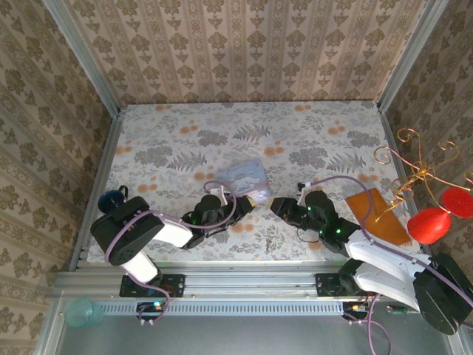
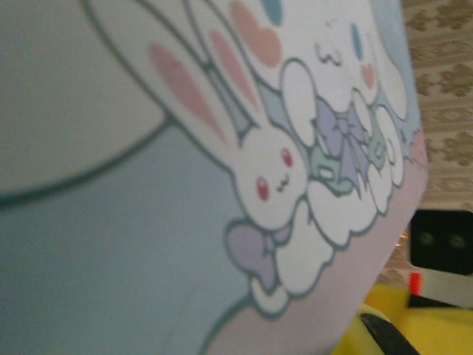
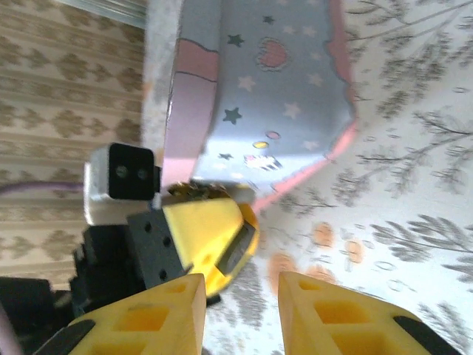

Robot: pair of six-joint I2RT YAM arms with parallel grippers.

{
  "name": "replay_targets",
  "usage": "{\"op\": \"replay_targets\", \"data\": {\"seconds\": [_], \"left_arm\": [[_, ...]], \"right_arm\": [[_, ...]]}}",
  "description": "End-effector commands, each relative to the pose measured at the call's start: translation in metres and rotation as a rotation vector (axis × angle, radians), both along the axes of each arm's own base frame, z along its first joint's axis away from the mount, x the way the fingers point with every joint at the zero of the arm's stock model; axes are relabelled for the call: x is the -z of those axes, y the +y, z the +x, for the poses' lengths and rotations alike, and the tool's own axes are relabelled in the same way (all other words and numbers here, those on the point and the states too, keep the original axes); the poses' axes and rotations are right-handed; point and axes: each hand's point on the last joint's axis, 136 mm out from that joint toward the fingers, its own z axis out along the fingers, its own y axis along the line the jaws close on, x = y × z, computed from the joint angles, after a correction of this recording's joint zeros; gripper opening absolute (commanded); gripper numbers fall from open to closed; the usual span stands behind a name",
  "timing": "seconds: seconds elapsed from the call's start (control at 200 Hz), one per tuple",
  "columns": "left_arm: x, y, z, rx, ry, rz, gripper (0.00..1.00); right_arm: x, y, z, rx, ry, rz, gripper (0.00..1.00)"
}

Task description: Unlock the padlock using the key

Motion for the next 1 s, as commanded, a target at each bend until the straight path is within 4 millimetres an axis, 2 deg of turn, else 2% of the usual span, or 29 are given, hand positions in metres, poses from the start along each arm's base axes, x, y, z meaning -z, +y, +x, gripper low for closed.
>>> {"op": "replay_targets", "data": {"seconds": [0.0, 0.15, 0.395, 0.58, 0.675, 0.775, 0.8, 0.995], "left_arm": [[0.012, 0.005, 0.005, 0.040, -0.031, 0.101, 0.00], [0.028, 0.020, 0.008, 0.063, -0.038, 0.220, 0.00], [0.035, 0.042, 0.001, 0.110, -0.078, 0.386, 0.02], [0.036, 0.058, -0.004, 0.105, -0.100, 0.440, 0.09], [0.039, 0.061, -0.007, 0.109, -0.101, 0.446, 0.14], [0.044, 0.062, -0.008, 0.109, -0.094, 0.443, 0.20], [0.044, 0.062, -0.008, 0.109, -0.093, 0.441, 0.21], [0.049, 0.067, -0.010, 0.102, -0.086, 0.445, 0.30]], "right_arm": [[0.043, -0.015, -0.026, -0.091, 0.090, -0.298, 0.34], [0.058, -0.011, -0.041, -0.194, 0.083, -0.488, 0.39], [0.070, -0.005, -0.049, -0.299, 0.092, -0.671, 0.49], [0.080, 0.003, -0.058, -0.315, 0.140, -0.732, 0.49], [0.087, 0.002, -0.059, -0.312, 0.158, -0.786, 0.48], [0.089, 0.011, -0.060, -0.333, 0.155, -0.795, 0.47], [0.096, 0.012, -0.061, -0.342, 0.170, -0.815, 0.47], [0.104, 0.009, -0.063, -0.340, 0.192, -0.888, 0.39]]}}
